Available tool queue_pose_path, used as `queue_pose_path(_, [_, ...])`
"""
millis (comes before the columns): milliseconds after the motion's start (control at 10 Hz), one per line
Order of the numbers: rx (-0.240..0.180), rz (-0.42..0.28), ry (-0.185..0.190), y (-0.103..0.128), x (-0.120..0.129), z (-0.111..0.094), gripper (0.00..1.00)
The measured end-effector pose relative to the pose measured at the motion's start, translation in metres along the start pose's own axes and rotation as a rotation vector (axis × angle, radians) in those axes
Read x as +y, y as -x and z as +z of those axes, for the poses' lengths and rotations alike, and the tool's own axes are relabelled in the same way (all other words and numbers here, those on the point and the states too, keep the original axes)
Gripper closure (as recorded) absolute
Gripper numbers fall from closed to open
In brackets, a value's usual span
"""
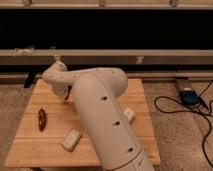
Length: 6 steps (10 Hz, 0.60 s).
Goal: Push the eraser across the table
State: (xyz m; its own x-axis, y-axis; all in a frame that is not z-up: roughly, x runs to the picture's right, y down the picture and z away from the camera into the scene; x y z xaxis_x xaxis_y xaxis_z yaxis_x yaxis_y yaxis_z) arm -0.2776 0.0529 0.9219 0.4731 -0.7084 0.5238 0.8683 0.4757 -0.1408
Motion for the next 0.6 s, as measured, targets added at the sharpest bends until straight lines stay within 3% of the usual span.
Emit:
queue_pose_path(300, [-0.02,-0.024,-0.031,0.002,0.0,-0.022,0.98])
queue_pose_path(500, [-0.064,-0.048,-0.029,0.008,-0.002,-0.032,0.82])
queue_pose_path(600, [-0.067,-0.049,-0.026,0.009,-0.001,-0.033,0.8])
